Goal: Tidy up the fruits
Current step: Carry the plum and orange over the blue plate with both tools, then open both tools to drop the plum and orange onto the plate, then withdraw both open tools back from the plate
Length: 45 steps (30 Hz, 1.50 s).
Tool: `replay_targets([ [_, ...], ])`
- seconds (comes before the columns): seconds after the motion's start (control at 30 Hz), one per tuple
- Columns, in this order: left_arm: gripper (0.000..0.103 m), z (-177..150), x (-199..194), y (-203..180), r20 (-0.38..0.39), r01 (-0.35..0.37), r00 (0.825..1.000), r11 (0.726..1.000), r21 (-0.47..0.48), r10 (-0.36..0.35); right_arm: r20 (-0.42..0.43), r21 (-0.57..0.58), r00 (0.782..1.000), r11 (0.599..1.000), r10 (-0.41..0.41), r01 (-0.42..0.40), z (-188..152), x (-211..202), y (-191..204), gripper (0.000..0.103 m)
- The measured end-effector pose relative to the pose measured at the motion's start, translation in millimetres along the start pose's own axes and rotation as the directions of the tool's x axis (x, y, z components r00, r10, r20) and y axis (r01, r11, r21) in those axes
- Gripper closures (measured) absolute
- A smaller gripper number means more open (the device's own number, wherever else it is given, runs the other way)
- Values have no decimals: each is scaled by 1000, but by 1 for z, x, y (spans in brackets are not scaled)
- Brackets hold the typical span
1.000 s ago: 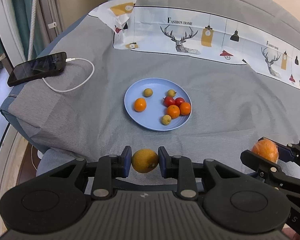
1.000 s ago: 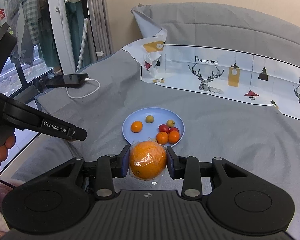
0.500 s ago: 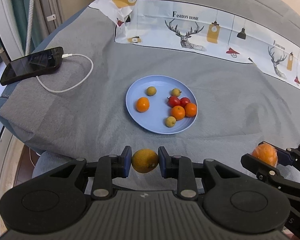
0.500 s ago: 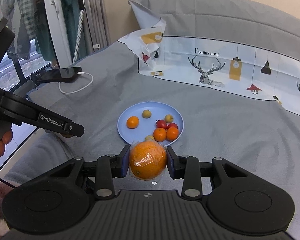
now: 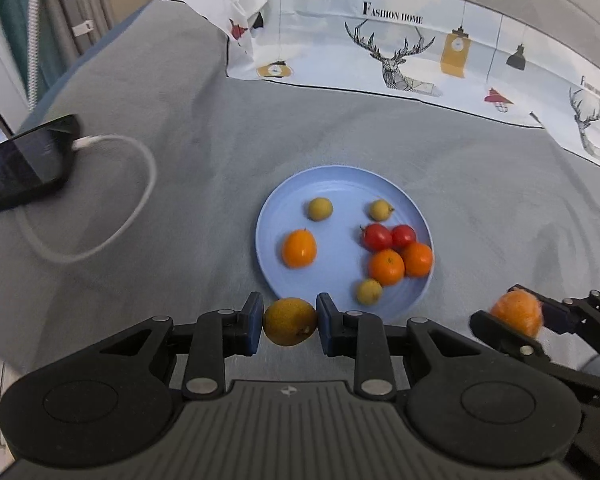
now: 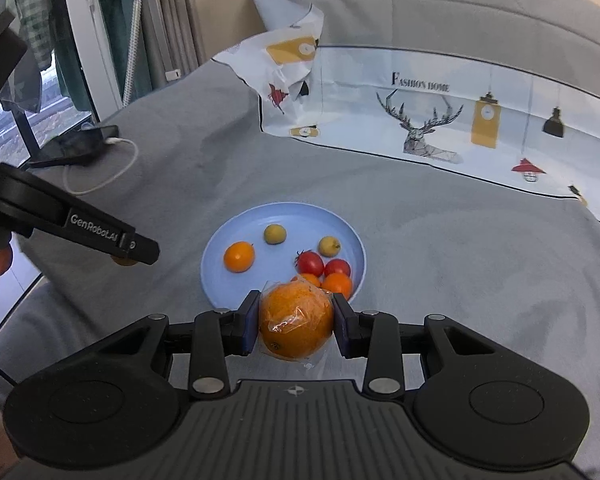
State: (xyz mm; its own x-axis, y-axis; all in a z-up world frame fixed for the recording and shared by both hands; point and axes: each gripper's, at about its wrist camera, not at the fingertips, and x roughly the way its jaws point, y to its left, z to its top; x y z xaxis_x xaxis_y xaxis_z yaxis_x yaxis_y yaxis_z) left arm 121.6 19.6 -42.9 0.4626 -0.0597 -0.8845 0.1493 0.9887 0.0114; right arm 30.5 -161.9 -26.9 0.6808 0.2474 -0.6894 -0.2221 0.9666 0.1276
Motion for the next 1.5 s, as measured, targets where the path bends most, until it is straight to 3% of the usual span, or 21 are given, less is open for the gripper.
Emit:
replay_targets([
  [0.53, 72, 54, 104, -12, -41, -1, 999, 998, 58, 4, -83, -67, 995, 996, 46, -52, 28, 128, -4, 64],
  [0.6, 55, 57, 104, -12, -24, -3, 1000, 998, 65, 4, -87, -74, 995, 995, 55, -61, 31, 137, -4, 61],
  [0.63, 23, 59, 102, -12, -10, -9, 1000, 998, 65, 9, -86, -82, 995, 995, 55, -62, 33, 139, -4, 48],
  [0.67, 0, 59, 97, -11, 12, -17, 1000, 998, 55, 16, -82, -90, 996, 994, 47, -55, 35, 139, -3, 39],
  [0.7, 1, 58, 90, -9, 47, -21, 999, 999, 41, 19, -75, -96, 997, 994, 35, -42, 36, 138, -3, 24],
  [0.73, 0, 56, 84, -8, 65, -16, 998, 999, 41, 13, -68, -102, 997, 994, 21, -28, 37, 136, -2, 16],
  [0.83, 0, 49, 70, -8, 49, -11, 999, 999, 52, 9, -65, -114, 998, 993, 6, -13, 34, 121, -3, 12],
  [1.1, 0, -1, 2, -2, 46, -57, 997, 998, 25, 56, -125, -32, 992, 999, -5, 1, 7, 52, -5, 8],
  [1.37, 0, -56, -65, 2, 122, -90, 988, 996, -10, 91, 40, -34, 994, 995, -97, 99, -13, -33, 11, 3],
  [1.5, 0, -77, -88, -4, 165, -85, 983, 996, -9, 85, 100, -28, 990, 994, -104, 107, -21, -62, 17, 2],
])
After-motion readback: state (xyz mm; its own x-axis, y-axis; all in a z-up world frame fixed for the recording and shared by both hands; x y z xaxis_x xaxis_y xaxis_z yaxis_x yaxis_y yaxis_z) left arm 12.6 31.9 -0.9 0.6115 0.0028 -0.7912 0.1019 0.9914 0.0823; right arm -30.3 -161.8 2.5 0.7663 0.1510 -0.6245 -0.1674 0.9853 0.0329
